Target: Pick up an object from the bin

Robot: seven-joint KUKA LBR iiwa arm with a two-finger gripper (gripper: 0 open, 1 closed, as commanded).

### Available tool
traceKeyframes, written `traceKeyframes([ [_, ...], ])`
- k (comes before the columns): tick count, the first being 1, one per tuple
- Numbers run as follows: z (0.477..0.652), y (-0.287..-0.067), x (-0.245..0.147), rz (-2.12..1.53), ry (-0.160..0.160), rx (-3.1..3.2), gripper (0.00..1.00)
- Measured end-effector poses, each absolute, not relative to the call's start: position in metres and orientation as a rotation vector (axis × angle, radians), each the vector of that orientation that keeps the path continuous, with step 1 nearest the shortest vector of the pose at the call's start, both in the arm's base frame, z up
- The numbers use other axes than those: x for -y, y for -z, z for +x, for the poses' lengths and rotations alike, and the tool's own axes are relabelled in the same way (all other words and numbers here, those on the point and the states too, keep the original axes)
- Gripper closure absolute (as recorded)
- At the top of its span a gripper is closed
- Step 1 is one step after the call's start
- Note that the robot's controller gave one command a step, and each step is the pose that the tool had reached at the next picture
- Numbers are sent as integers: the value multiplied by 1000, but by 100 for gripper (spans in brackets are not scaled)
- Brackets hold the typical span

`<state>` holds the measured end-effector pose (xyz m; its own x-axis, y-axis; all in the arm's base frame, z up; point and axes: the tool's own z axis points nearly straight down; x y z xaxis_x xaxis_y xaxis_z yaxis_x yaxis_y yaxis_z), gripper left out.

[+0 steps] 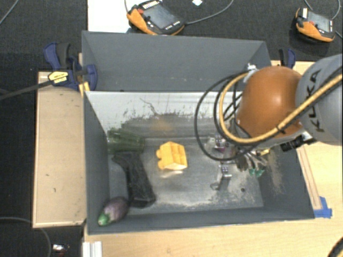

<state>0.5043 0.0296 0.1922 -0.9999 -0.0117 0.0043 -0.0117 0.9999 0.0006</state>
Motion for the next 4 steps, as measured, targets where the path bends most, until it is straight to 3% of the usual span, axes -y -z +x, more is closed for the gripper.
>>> traceKeyframes([
  [1,506,-195,-29,16,1,3144,0],
  [2,560,-78,-128,-89,7,3154,0],
  [3,553,-92,-118,-83,6,3150,0],
  [4,583,-101,-117,-45,12,3162,0],
])
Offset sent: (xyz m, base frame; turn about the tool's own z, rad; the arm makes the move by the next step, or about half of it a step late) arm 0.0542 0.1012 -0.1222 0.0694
